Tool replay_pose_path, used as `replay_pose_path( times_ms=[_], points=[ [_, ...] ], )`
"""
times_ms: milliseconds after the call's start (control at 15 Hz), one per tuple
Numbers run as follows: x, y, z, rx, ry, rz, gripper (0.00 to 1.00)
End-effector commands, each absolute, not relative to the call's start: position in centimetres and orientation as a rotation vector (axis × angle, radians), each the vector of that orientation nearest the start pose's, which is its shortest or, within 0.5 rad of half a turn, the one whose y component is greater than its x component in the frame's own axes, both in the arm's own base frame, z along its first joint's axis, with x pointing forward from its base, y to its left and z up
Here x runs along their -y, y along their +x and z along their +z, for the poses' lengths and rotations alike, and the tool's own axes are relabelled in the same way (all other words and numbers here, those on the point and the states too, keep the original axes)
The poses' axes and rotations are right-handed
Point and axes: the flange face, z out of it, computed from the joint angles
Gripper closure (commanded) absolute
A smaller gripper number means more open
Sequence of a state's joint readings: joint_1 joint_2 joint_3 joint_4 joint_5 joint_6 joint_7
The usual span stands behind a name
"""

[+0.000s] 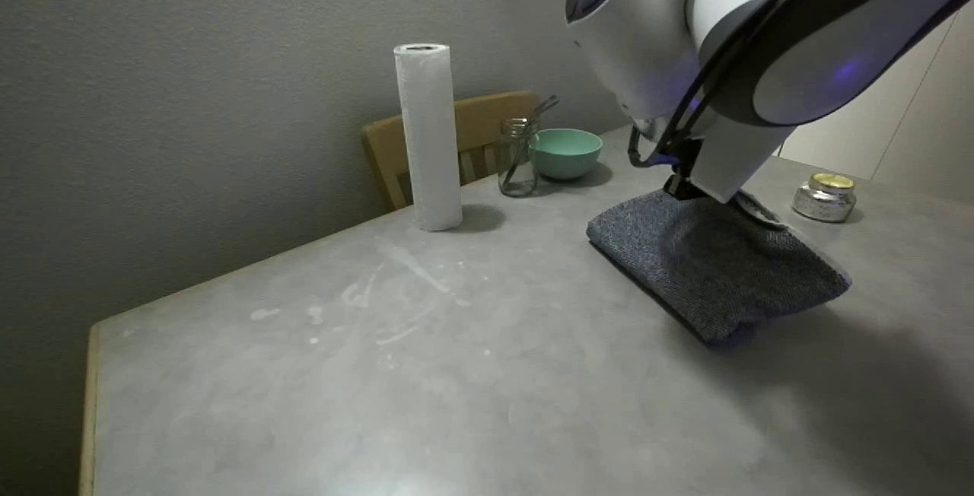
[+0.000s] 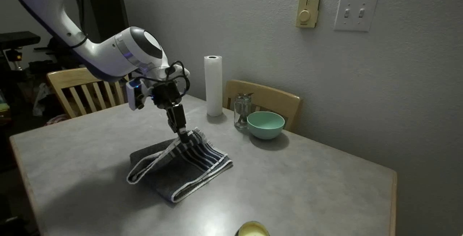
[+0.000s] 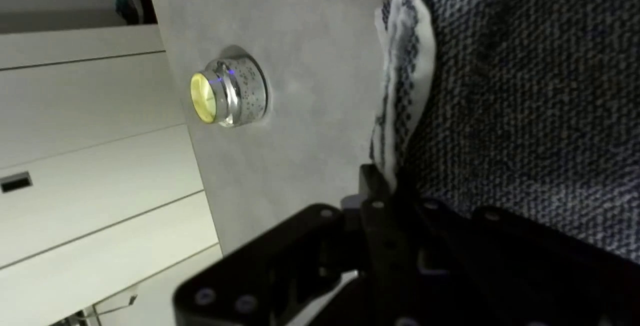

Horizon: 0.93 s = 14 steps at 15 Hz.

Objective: Unfold and then fold the towel

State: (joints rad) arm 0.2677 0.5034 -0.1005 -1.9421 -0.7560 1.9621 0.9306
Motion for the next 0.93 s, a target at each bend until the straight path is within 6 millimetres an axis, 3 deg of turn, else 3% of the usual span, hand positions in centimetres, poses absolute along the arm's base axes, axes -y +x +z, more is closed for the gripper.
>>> replay_pose_path(
  times_ms=[0,400,867],
  points=[
    [-2.8,57.4,19.5,0.48,2.266,-0.081,0.98],
    [-0.1,57.5,18.7,0.638,2.221,-0.014,0.98],
    [1.4,58.6,15.9,0.758,2.294,0.161,0.98]
  ],
)
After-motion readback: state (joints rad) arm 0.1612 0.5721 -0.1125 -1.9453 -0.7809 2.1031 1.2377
